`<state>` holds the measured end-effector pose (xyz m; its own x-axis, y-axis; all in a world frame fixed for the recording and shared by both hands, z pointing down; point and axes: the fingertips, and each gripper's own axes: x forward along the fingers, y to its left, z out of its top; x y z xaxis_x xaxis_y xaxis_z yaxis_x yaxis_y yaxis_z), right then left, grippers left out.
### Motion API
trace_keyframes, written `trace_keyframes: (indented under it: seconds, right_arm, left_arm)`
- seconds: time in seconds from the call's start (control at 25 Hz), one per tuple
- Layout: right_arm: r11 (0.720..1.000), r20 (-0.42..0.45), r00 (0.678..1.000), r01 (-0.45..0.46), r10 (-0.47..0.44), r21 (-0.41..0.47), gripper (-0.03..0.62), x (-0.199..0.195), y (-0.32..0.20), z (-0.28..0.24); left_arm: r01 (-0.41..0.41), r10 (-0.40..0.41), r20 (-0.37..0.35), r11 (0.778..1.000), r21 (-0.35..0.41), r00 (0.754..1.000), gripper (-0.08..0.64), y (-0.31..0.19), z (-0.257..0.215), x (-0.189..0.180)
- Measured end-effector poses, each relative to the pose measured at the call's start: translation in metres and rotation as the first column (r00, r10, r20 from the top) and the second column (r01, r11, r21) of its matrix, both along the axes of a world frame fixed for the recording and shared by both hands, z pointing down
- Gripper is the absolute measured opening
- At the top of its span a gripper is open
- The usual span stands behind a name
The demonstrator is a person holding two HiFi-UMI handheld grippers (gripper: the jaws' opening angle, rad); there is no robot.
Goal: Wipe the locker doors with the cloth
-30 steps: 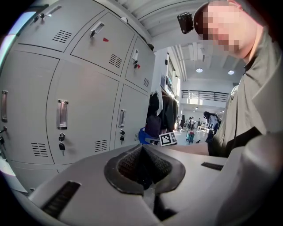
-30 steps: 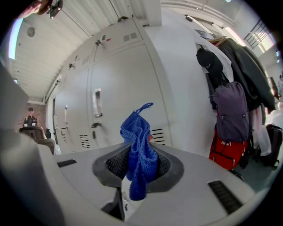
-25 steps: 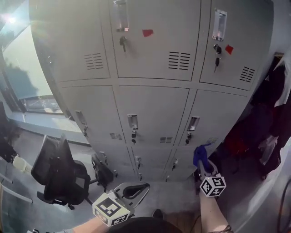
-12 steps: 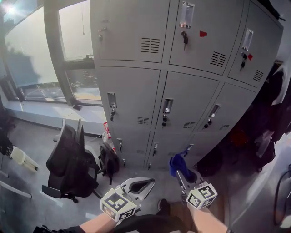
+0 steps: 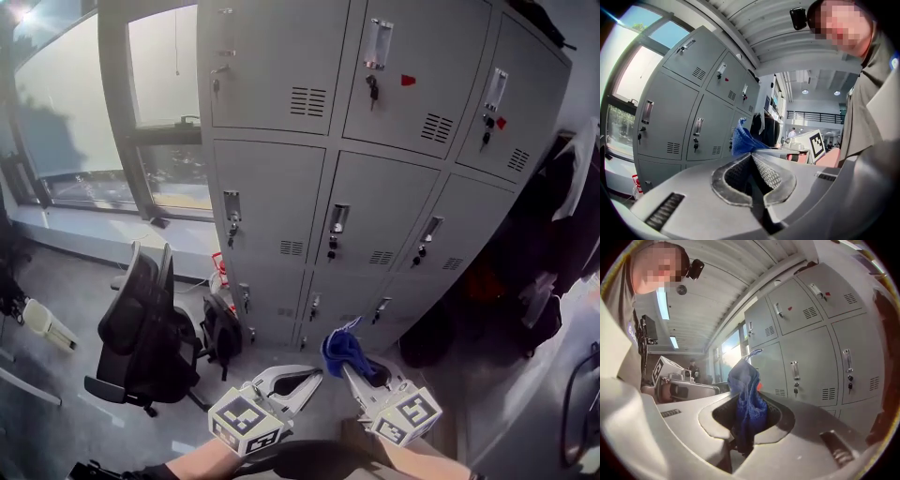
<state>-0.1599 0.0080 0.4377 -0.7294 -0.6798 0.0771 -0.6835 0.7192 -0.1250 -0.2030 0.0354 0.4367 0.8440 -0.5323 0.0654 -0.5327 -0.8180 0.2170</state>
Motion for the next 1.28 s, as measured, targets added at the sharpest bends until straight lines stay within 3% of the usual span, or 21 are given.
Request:
trace_keyframes:
  seconds: [0.32, 0.72, 1.28]
  right_arm:
    - [1.000, 0.045, 0.999, 0.027, -0.026, -0.013, 0.078, 0.032, 0.014, 0.001]
    - [0.998, 0.058, 0.996, 0.065, -0.065, 0.000, 0.078, 0.029, 0.034, 0.000]
    - [0.999, 0.052, 0.998, 0.042, -0.042, 0.004, 0.078, 0.025, 0.039, -0.002]
  left_arm:
    - [-0.007, 0.007, 0.016, 1.000, 0.001, 1.000, 0.008, 0.009, -0.007, 0.040]
    - [0.013, -0.013, 0.033, 1.000, 0.002, 0.999, 0.008, 0.028, -0.007, 0.041]
    - [-0.007, 0.007, 0.024, 1.000, 0.007, 1.000, 0.008, 0.034, -0.011, 0.038]
